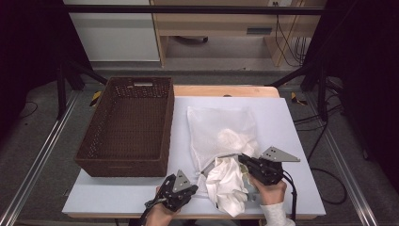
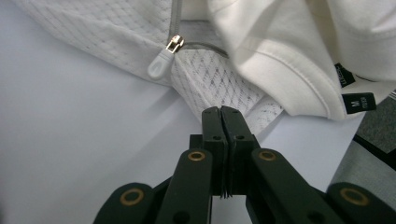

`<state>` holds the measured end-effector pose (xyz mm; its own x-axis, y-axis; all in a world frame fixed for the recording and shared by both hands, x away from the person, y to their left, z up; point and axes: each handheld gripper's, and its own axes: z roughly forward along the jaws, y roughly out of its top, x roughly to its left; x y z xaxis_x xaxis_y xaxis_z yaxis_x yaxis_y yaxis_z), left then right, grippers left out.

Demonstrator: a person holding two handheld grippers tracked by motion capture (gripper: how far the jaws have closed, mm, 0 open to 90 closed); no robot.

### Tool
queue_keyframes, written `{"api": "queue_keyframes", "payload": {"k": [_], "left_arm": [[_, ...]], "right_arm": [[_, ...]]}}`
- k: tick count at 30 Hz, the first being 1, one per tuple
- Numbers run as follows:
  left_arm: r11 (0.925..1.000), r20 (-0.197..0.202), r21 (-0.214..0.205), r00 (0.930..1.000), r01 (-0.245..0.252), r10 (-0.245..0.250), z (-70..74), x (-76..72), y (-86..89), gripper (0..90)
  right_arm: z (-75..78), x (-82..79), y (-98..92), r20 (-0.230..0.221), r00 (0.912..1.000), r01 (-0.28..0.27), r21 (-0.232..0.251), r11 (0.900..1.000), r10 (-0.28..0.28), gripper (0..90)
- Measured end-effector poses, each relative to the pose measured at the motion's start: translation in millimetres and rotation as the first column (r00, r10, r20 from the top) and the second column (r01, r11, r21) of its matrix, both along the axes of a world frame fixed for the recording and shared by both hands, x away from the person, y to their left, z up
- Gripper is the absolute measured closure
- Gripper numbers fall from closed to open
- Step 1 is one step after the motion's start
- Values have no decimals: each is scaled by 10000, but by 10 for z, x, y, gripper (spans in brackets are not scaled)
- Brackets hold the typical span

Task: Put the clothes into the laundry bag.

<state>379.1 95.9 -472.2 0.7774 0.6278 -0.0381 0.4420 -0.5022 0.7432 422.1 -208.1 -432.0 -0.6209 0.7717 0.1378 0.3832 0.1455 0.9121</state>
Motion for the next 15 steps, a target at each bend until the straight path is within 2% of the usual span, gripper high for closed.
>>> {"api": "queue_keyframes", "payload": {"k": [3, 4, 5, 6, 7, 9, 10, 11, 12, 13, 15], "left_arm": [[9997, 102, -190, 9998, -177, 179, -19, 36, -20, 850], [9987, 160, -249, 9989, -439, 443, -19, 117, -58, 642], [9982, 163, -380, 9988, -465, 471, -19, 166, -73, 580], [9967, -28, -724, 9993, -378, 377, -28, 221, -86, 562], [9952, -245, -896, 9990, -384, 363, -44, 271, -106, 536], [9955, -277, -823, 9986, -471, 449, -68, 308, -136, 570], [9962, -463, -715, 9978, -499, 467, -104, 342, -171, 637], [9964, -576, -687, 9972, -507, 467, -126, 350, -190, 637], [9977, -166, -400, 9984, -542, 535, -126, 319, -204, 770], [9981, -251, -398, 9986, -473, 463, -117, 313, -189, 843], [9979, -203, -419, 9986, -494, 486, -106, 300, -169, 879]], "right_arm": [[-4, 1, 23, 5, 10000, -48, -45, 10000, 48, 889], [1, -5, 32, -5, 10000, -54, -45, 10000, 54, 889], [2, -6, 29, 3, 10000, -58, -30, 10000, 58, 889], [2, -4, 25, 5, 10000, -57, -15, 10000, 57, 889], [2, -4, 23, -9, 10000, -63, -10, 10000, 63, 889], [1, -3, 24, 1, 10000, -65, -19, 10000, 65, 889], [3, -4, 25, 13, 10000, -75, 6, 10000, 75, 889], [3, -4, 25, 13, 10000, -75, 6, 10000, 75, 889], [7, -7, 20, 25, 10000, -87, 9, 10000, 87, 889], [9, -8, 18, 26, 10000, -95, 21, 10000, 95, 889], [10, -7, 17, 25, 10000, -89, 24, 10000, 89, 889]]}}
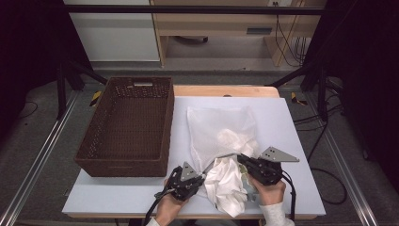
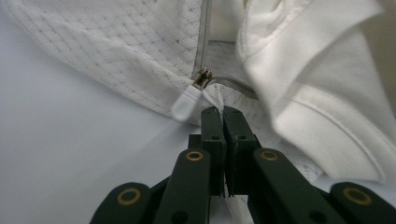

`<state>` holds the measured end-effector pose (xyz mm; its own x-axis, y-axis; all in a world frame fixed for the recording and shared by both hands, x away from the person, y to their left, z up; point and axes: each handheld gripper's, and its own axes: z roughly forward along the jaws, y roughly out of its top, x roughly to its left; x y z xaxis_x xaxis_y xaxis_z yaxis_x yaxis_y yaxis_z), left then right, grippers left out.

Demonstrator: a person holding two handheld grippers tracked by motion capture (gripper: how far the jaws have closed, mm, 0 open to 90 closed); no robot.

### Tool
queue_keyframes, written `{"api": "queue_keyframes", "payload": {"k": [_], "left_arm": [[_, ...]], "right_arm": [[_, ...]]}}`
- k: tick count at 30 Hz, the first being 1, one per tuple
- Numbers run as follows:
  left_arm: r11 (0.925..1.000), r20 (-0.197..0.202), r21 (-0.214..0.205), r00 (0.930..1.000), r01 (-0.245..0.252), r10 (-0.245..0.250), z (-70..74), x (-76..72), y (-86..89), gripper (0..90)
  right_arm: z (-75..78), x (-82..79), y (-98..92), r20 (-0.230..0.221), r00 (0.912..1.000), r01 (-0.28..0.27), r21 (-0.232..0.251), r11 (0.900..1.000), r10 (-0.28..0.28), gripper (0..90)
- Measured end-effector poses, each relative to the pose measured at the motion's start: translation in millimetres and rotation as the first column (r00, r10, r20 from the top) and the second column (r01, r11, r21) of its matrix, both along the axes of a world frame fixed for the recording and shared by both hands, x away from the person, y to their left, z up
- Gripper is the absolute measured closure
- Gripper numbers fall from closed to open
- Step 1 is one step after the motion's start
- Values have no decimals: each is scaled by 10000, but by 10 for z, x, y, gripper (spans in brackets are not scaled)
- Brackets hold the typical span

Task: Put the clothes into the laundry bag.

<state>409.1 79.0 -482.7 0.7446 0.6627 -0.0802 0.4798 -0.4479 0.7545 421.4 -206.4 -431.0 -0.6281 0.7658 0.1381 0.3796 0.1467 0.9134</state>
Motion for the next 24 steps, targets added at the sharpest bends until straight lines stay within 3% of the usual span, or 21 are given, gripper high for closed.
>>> {"api": "queue_keyframes", "payload": {"k": [5, 8, 11, 13, 14, 15, 17, 18, 20, 22, 24], "left_arm": [[9986, 556, 469, 9982, -248, 222, 114, -93, 196, 885], [9979, 589, 493, 9975, -420, 391, 109, -110, 277, 885], [9979, 344, 407, 9982, -506, 493, 58, -92, 336, 884], [9990, 568, 202, 9977, -388, 376, 95, -108, 293, 850], [9990, 568, 202, 9977, -388, 376, 95, -108, 293, 787], [9997, 816, -140, 9964, -216, 227, 197, -149, 252, 716], [9993, 987, -345, 9950, -121, 155, 258, -176, 224, 591], [9977, 1202, -671, 9927, 124, -43, 377, -232, 142, 537], [9937, 1300, -1023, 9910, 449, -314, 467, -276, 24, 413], [9927, 1386, -1085, 9896, 531, -377, 500, -292, -50, 366], [9898, 1474, -1157, 9869, 837, -662, 555, -302, -281, 295]], "right_arm": [[21, -13, 16, 37, 10000, -6, -25, 10000, 6, 889], [30, -16, 19, 14, 10000, 29, 3, 10000, -29, 889], [17, -12, 49, -28, 10000, -78, -78, 9999, 78, 889], [6, -8, 81, -20, 10000, -97, -163, 9998, 97, 889], [6, -8, 81, -20, 10000, -97, -163, 9998, 97, 889], [14, -10, 67, -40, 9999, -95, -75, 9999, 95, 889], [20, -12, 53, -21, 10000, -74, -35, 10000, 74, 889], [21, -12, 54, 0, 10000, -77, -45, 10000, 77, 889], [20, -12, 64, 3, 10000, -79, -66, 9999, 79, 889], [21, -14, 68, -10, 10000, -68, -83, 9999, 68, 889], [22, -13, 65, -2, 10000, -75, -66, 10000, 75, 889]]}}
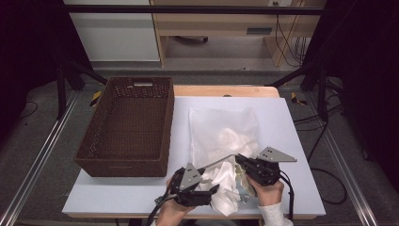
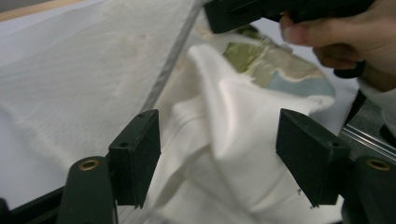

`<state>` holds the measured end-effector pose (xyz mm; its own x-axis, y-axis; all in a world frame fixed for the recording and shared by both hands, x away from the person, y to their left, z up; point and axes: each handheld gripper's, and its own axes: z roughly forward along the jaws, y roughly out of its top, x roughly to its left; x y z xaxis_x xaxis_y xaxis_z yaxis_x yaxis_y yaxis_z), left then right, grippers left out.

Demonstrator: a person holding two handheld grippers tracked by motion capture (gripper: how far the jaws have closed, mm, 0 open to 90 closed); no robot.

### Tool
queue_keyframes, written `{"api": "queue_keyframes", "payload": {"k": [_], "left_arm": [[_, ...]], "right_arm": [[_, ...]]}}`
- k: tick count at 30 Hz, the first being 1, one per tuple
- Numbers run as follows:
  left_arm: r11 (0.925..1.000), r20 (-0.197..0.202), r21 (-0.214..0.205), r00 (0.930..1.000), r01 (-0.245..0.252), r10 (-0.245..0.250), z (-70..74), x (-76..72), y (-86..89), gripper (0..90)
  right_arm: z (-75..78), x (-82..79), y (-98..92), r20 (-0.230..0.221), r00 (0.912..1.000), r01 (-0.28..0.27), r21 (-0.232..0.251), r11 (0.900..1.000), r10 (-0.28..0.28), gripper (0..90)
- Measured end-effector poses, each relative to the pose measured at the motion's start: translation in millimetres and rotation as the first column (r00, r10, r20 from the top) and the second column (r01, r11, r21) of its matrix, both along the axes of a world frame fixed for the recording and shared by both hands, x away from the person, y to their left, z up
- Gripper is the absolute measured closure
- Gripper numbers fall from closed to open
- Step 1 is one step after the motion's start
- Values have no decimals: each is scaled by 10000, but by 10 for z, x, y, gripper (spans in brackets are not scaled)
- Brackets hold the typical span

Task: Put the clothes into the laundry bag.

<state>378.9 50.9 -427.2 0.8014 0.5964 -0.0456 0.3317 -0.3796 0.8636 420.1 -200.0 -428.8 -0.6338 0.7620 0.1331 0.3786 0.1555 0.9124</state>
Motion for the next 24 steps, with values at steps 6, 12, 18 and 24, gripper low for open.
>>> {"api": "queue_keyframes", "payload": {"k": [6, 12, 18, 24], "left_arm": [[9950, -528, 875, 9977, 473, -428, -123, 88, -378, 230], [9893, -1245, 1333, 9913, 598, -431, -374, 259, -536, 659], [9930, -345, 1142, 9990, 306, -268, -26, 245, -428, 735], [9810, -345, 1921, 9988, -284, 356, -144, 499, -524, 717]], "right_arm": [[-3, 2, -1, -7, 10000, -22, 10, 10000, 22, 889], [-10, 5, 9, -34, 10000, -39, -15, 10000, 39, 889], [-1, 1, -7, -30, 10000, -81, 24, 10000, 81, 890], [41, -28, -6, 142, 9996, -248, 281, 9993, 245, 890]]}}
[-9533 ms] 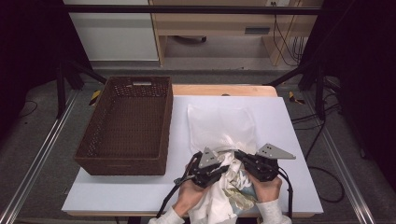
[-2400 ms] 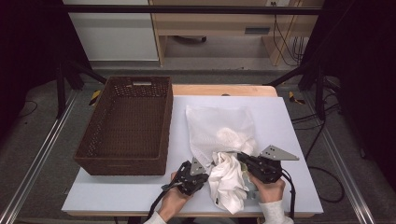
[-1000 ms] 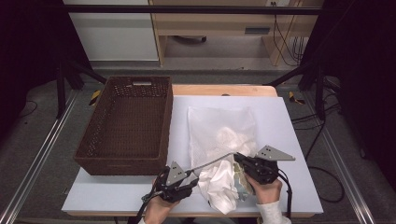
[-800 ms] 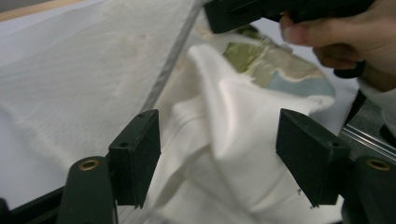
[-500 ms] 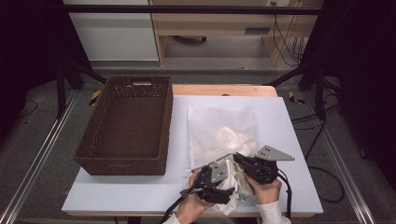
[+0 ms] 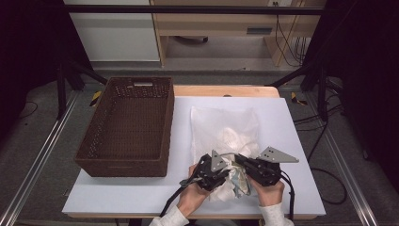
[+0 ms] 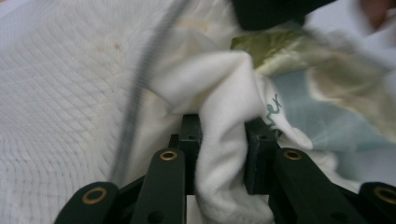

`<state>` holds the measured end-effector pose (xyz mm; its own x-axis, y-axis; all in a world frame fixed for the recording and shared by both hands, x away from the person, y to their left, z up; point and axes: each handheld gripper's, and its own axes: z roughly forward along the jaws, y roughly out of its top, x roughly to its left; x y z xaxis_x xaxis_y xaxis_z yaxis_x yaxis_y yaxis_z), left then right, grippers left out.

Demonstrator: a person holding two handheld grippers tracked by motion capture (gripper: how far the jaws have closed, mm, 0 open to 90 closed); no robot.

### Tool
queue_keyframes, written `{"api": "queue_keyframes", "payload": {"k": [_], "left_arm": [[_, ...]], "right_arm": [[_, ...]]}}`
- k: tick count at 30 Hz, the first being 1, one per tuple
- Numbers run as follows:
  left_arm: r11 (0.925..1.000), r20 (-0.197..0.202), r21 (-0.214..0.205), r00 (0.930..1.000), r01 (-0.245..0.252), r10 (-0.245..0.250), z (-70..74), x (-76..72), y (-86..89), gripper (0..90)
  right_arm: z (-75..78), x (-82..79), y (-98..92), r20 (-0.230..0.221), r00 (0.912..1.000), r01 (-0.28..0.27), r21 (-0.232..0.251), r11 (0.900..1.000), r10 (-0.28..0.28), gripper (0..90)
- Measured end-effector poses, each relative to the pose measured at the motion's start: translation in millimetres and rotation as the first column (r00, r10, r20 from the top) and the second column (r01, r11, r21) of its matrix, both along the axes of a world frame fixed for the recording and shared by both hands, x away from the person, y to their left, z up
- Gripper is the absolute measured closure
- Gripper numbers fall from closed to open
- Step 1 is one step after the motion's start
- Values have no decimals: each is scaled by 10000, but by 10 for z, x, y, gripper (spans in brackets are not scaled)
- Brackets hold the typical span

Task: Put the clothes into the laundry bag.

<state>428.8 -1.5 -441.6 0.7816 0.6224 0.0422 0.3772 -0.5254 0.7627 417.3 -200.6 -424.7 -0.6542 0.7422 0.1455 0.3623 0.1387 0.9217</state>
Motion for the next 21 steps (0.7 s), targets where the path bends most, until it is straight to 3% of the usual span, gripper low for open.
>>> {"api": "queue_keyframes", "payload": {"k": [2, 3, 6, 8, 13, 16, 17, 21], "left_arm": [[9997, -128, -86, 9996, -246, 245, -134, 125, -26, 699], [9997, -128, -86, 9996, -246, 245, -134, 125, -26, 694], [9952, -21, -676, 9975, -711, 711, -249, 262, -3, 679], [9936, 199, -831, 9967, -767, 786, -262, 256, 14, 643], [9897, 428, -1092, 9943, -924, 975, -216, 151, 117, 440], [9891, 328, -1361, 9976, -564, 614, -97, 22, 212, 333], [9894, 244, -1420, 9992, -294, 332, -10, -83, 260, 303], [9927, 124, -1198, 9999, 104, -90, 41, -284, 275, 192]], "right_arm": [[23, -22, 5, 109, 9999, -109, 61, 9999, 109, 890], [23, -22, 5, 109, 9999, -109, 61, 9999, 109, 890], [44, -39, 5, 191, 9996, -202, 33, 9998, 201, 890], [5, -17, 7, 82, 9999, -141, -54, 9999, 141, 890], [-69, 18, 6, -107, 9999, -19, -336, 9994, 15, 891], [-67, 19, -11, -57, 10000, 55, -350, 9994, -57, 890], [-65, 20, -18, -69, 9999, 129, -333, 9994, -132, 890], [-64, 19, -17, -51, 9999, 142, -332, 9993, -144, 889]]}}
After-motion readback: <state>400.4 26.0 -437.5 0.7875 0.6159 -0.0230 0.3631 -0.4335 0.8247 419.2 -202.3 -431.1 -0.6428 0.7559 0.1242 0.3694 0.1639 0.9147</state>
